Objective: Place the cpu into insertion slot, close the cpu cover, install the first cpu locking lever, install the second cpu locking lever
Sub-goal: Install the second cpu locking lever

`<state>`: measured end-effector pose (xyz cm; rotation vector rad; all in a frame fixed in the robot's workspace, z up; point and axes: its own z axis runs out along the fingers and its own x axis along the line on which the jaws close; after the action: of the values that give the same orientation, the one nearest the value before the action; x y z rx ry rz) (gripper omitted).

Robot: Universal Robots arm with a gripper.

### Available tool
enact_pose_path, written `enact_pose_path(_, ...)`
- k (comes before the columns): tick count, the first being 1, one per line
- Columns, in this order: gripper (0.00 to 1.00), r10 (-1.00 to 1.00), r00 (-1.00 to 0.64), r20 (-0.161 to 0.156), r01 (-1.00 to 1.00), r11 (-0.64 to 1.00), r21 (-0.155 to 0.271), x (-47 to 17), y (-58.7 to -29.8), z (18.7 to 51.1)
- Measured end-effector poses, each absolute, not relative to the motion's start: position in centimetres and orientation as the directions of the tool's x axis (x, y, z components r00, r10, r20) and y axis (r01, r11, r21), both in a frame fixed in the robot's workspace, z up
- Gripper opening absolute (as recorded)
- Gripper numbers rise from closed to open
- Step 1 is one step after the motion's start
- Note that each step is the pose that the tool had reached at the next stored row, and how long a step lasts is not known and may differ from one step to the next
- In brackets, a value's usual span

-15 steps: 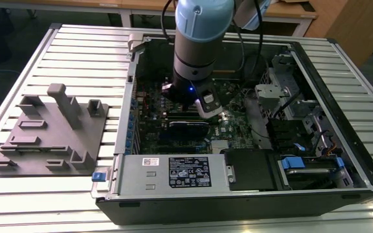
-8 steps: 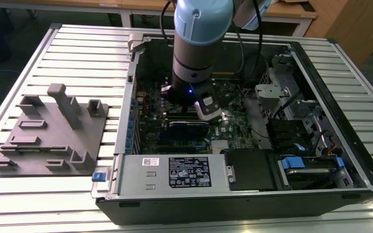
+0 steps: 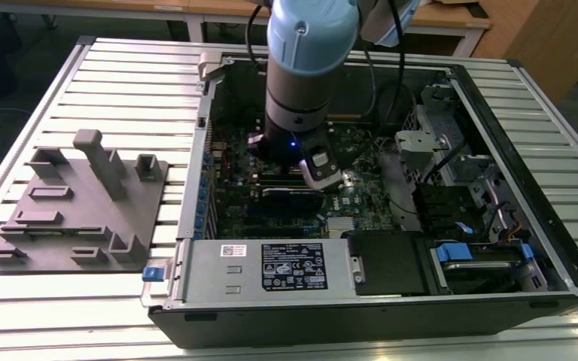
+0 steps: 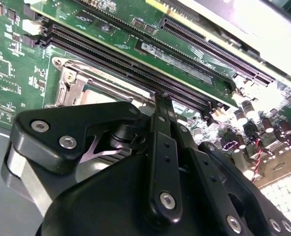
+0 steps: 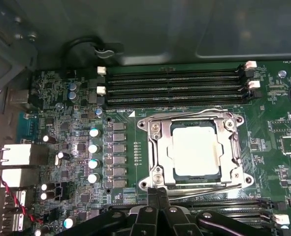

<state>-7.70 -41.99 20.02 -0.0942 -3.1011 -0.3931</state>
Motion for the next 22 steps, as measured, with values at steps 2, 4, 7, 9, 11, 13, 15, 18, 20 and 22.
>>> enact_pose_path(2,0.11,0.055,-0.998,0.022,0.059,0.966,0.251,-7.73,-42.04,19.95)
enact_pose_path(4,0.11,0.053,-0.998,0.022,0.057,0.966,0.254,-7.76,-42.08,19.88)
enact_pose_path(7,0.11,0.050,-0.999,0.022,0.054,0.965,0.257,-7.83,-42.15,19.78)
enact_pose_path(9,0.11,0.049,-0.999,0.022,0.053,0.964,0.260,-7.89,-42.15,19.73)
enact_pose_path(11,0.11,0.048,-0.999,0.023,0.052,0.963,0.265,-7.93,-42.16,19.68)
enact_pose_path(13,0.11,0.048,-0.999,0.023,0.053,0.962,0.270,-8.01,-42.15,19.63)
enact_pose_path(15,0.11,0.048,-0.999,0.023,0.052,0.960,0.275,-8.04,-42.15,19.56)
enact_pose_path(18,0.11,0.048,-0.999,0.023,0.053,0.959,0.280,-8.05,-42.15,19.39)
enact_pose_path(20,0.11,0.048,-0.999,0.024,0.052,0.958,0.283,-8.06,-42.15,19.28)
enact_pose_path(22,0.11,0.048,-0.999,0.024,0.052,0.957,0.286,-8.09,-42.15,19.20)
